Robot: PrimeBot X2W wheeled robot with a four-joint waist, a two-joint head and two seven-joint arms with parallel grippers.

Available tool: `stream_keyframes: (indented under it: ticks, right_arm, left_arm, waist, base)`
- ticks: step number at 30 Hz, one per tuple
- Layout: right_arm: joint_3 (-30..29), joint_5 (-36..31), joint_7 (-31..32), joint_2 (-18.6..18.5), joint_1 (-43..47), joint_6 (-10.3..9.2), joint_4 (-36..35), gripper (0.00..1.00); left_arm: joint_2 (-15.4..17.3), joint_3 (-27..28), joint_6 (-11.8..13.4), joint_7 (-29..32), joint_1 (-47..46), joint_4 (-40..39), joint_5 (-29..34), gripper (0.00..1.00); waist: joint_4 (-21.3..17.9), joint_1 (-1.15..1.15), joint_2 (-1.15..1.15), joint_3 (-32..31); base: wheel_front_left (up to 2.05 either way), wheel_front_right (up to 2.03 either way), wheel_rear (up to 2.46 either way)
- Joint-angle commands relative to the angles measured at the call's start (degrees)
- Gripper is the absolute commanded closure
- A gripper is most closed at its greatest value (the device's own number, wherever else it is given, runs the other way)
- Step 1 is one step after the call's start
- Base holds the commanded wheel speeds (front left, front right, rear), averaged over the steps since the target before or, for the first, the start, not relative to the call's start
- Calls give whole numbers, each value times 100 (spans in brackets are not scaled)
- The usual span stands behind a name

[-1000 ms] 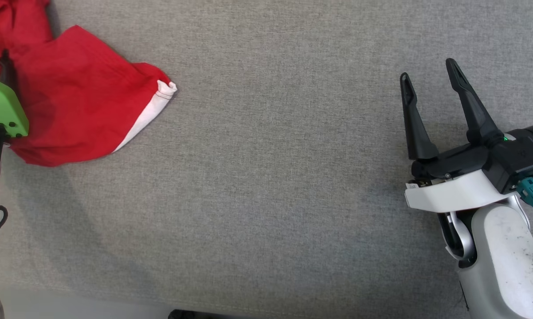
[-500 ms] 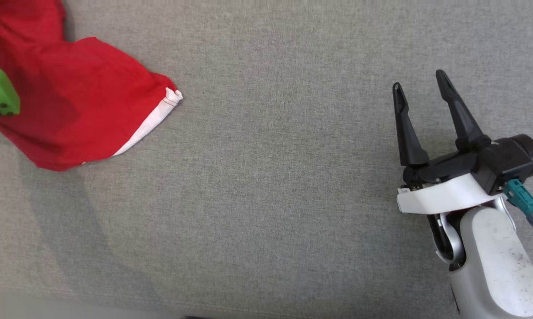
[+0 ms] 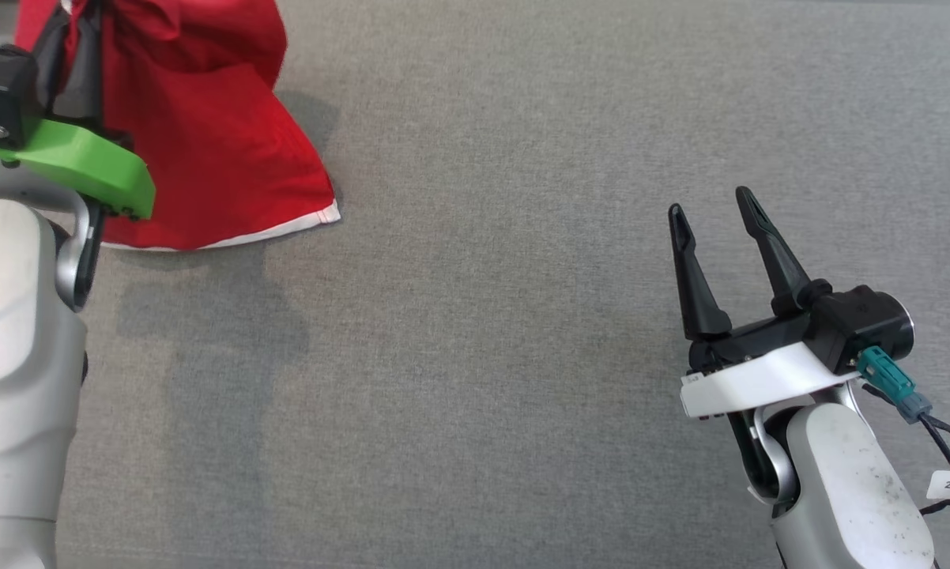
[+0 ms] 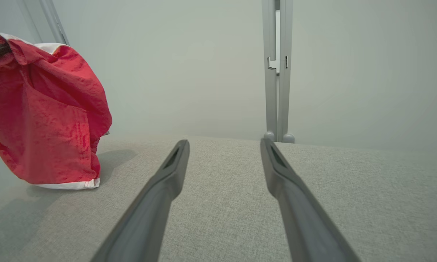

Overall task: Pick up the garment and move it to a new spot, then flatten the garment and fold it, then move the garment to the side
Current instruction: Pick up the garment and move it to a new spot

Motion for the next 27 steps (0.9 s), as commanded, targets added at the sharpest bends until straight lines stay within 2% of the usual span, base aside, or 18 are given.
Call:
stream_keyframes:
  ticks: [1, 10, 15, 21, 27]
  right_arm:
    - [-2, 44, -42, 9, 107, -4, 21, 0]
    - [-38, 160, -41, 42, 50, -4, -87, 0]
    - [-54, 317, -40, 46, -21, -4, -199, 0]
    - [-27, 525, -41, 46, -158, -4, -321, 0]
    - [53, 821, -41, 49, -318, -4, -439, 0]
  left_arm:
    - [-21, -18, 32, 81, 158, -253, -59, 100]
    - [-165, -248, 197, 1085, 668, -2312, -156, 100]
    - [-214, -438, 245, 1617, 747, -3020, -139, 100]
    - [-377, -738, 212, 1918, 559, -3078, -86, 100]
    - [-505, -1210, 147, 1934, 160, -2423, 255, 100]
  waist:
    - [-344, 0, 0, -466]
    - [-995, 0, 0, -502]
    - [-1432, 0, 0, -289]
    - [-2046, 0, 0, 118]
    - [-2761, 0, 0, 629]
  base:
    - [0, 0, 0]
    - [0, 0, 0]
    - [0, 0, 0]
    - [0, 0, 0]
    - [0, 0, 0]
